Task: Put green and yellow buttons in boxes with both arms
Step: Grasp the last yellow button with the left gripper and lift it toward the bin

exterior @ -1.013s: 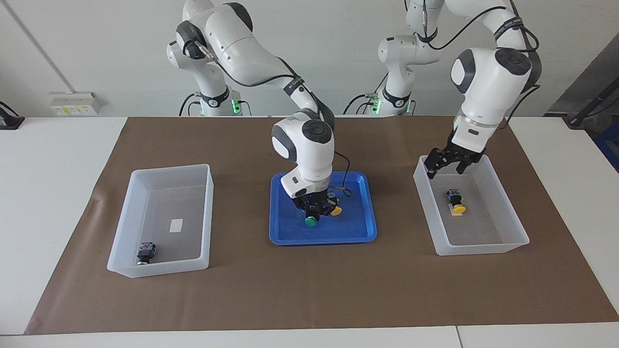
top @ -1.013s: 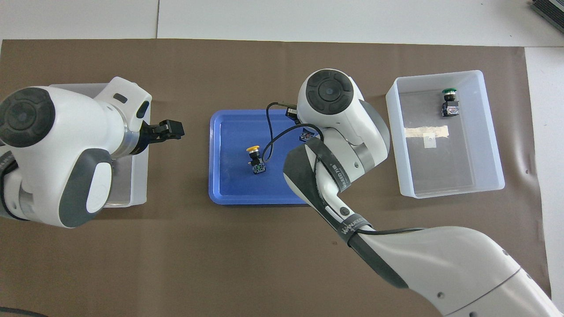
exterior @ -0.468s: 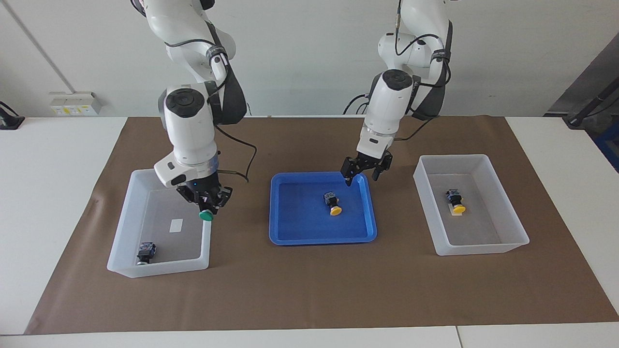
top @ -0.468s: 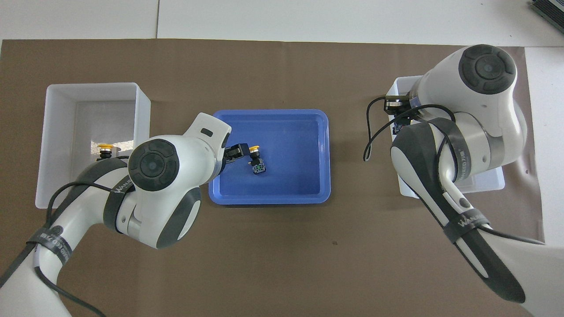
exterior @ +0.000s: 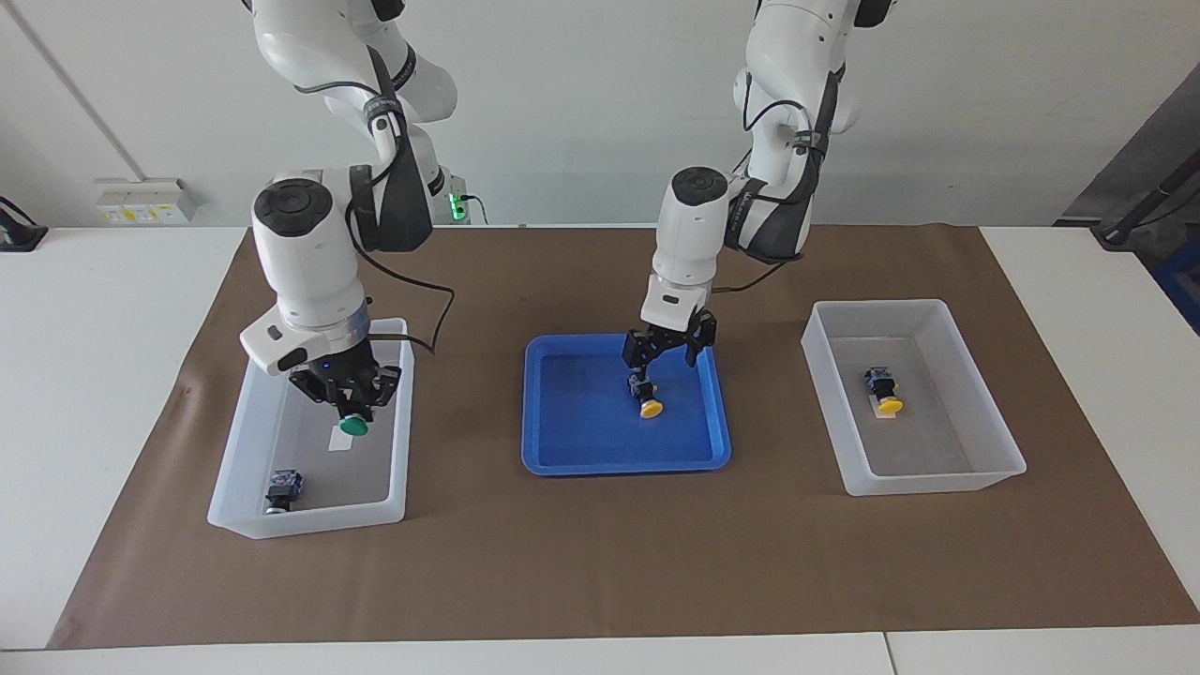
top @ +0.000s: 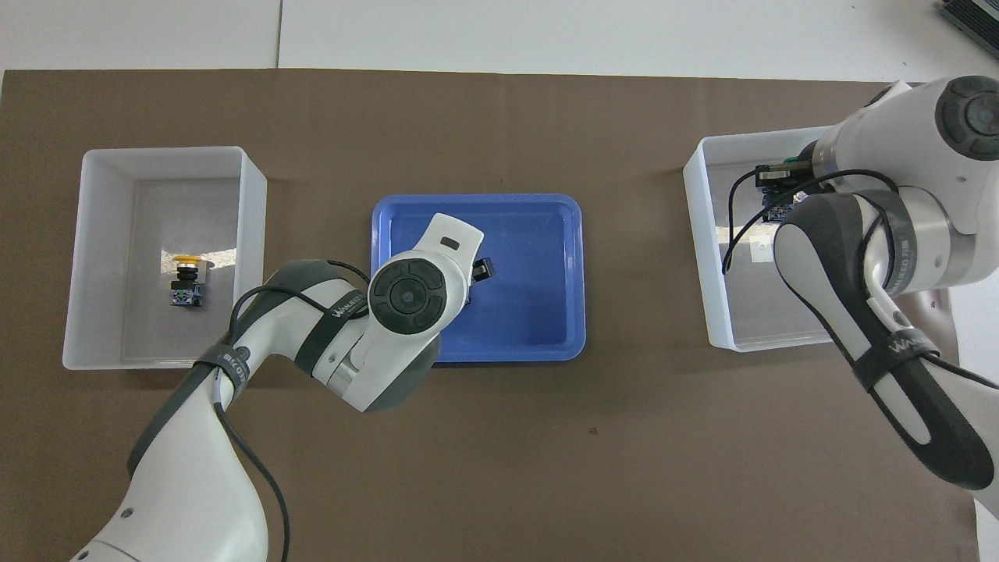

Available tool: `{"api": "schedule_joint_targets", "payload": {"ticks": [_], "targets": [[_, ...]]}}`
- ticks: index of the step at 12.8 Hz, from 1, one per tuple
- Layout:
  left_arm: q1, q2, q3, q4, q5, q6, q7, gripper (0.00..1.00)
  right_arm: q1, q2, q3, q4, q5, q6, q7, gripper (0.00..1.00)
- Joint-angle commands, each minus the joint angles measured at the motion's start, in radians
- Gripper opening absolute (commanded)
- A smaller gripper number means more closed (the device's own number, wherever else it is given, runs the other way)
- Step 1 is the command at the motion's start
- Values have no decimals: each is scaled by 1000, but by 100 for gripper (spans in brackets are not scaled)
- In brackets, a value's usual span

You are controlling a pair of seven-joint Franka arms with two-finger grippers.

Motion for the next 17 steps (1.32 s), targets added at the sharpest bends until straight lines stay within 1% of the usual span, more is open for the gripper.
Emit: {"api": "schedule_joint_targets", "payload": {"ticks": [1, 4, 5, 6, 7, 8, 11, 12, 13, 14, 15, 16, 17], "targets": [[-36, 31, 22, 19, 26, 3, -32, 100, -45, 58, 15, 22, 14, 64, -40, 0], [-49, 41, 23, 20, 26, 6, -34, 100, -67, 149, 15, 106, 12, 65, -86, 0], [-47, 41, 23, 19, 27, 6, -34, 97, -68, 173, 15, 126, 10, 65, -86, 0], [-47, 41, 23, 16, 27, 6, -34, 69, -70, 202, 15, 152, 10, 65, -86, 0], [-47, 41, 25, 16, 27, 6, -34, 35, -71, 225, 15, 172, 10, 70, -89, 0], [-46, 41, 25, 17, 30, 8, -32, 0, -71, 236, 13, 175, 10, 105, -100, 0], [-35, 38, 26, 48, 53, -32, -32, 0, -71, 253, 13, 176, 10, 134, -101, 0], [-27, 19, 26, 54, 55, -58, -26, 0, -73, 255, 13, 176, 10, 166, -101, 0], [-6, -29, 25, 54, 55, -93, -17, 0, -73, 255, 12, 168, 12, 200, -101, 0], [18, -74, 23, 54, 53, -133, -6, 0, -74, 255, 12, 163, 12, 203, -101, 0], [46, -115, 20, 54, 46, -170, 12, 0, -74, 255, 13, 163, 12, 205, -100, 19], [75, -146, 19, 55, 38, -198, 34, 0, -73, 255, 13, 163, 13, 206, -95, 49], [107, -175, 17, 56, 5, -218, 66, 0, -73, 255, 13, 162, 17, 208, -94, 75]]}}
